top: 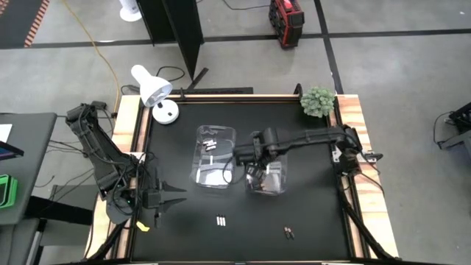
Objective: Sort batteries
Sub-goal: Put the black battery into the right transparent bin
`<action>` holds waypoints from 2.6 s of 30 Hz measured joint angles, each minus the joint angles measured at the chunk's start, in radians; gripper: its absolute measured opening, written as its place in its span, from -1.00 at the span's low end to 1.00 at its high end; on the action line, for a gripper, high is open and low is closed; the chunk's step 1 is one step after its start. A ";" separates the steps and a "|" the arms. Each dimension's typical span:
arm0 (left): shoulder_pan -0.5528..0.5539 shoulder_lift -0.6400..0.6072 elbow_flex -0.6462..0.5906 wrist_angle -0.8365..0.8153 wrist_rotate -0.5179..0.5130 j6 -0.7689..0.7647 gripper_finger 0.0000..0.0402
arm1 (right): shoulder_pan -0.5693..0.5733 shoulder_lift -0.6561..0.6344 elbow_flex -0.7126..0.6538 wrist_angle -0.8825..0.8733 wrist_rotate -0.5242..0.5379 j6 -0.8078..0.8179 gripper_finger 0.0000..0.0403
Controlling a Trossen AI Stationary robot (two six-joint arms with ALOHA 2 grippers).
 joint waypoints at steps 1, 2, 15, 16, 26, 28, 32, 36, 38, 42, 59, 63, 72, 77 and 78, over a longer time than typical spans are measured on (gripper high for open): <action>0.000 0.000 0.000 0.000 0.009 0.000 -0.47 | -0.016 0.000 -0.003 0.005 0.000 -0.013 -0.79; 0.000 0.000 0.000 -0.001 0.014 -0.002 -0.47 | -0.034 0.000 -0.006 0.010 0.000 -0.024 -0.79; -0.020 0.000 0.000 -0.028 0.015 -0.038 -0.47 | -0.195 0.000 -0.166 0.160 -0.078 -0.208 -0.79; -0.022 0.000 0.000 -0.027 0.015 -0.042 -0.47 | -0.204 0.000 -0.191 0.181 -0.087 -0.224 -0.79; -0.027 0.000 0.000 -0.026 0.013 -0.043 -0.47 | -0.282 0.000 -0.407 0.414 -0.163 -0.388 -0.79; -0.027 0.000 0.000 -0.025 0.013 -0.037 -0.47 | -0.293 0.000 -0.426 0.456 -0.179 -0.417 -0.79; -0.027 0.000 0.000 -0.023 0.011 -0.028 -0.47 | -0.299 0.000 -0.453 0.531 -0.199 -0.464 -0.79; -0.027 0.000 0.000 -0.022 0.010 -0.022 -0.47 | -0.299 0.000 -0.472 0.563 -0.208 -0.481 -0.79; -0.027 0.000 0.000 -0.022 0.010 -0.022 -0.47 | -0.299 0.000 -0.477 0.572 -0.208 -0.481 -0.79; -0.027 0.000 0.000 -0.022 0.010 -0.022 -0.47 | -0.300 0.000 -0.491 0.600 -0.208 -0.481 -0.79; -0.027 -0.001 0.000 -0.014 0.010 -0.007 -0.47 | -0.304 -0.002 -0.586 0.702 -0.199 -0.483 -0.74; -0.027 -0.001 0.000 -0.014 0.010 -0.007 -0.47 | -0.305 -0.002 -0.592 0.715 -0.195 -0.484 -0.71; -0.027 -0.001 0.000 -0.014 0.010 -0.006 -0.47 | -0.303 -0.002 -0.593 0.717 -0.196 -0.483 -0.69; -0.027 -0.001 0.000 -0.015 0.010 -0.006 -0.47 | -0.303 -0.002 -0.593 0.718 -0.200 -0.474 -0.69; -0.027 -0.001 0.000 -0.015 0.010 -0.006 -0.47 | -0.303 -0.002 -0.593 0.719 -0.201 -0.473 -0.69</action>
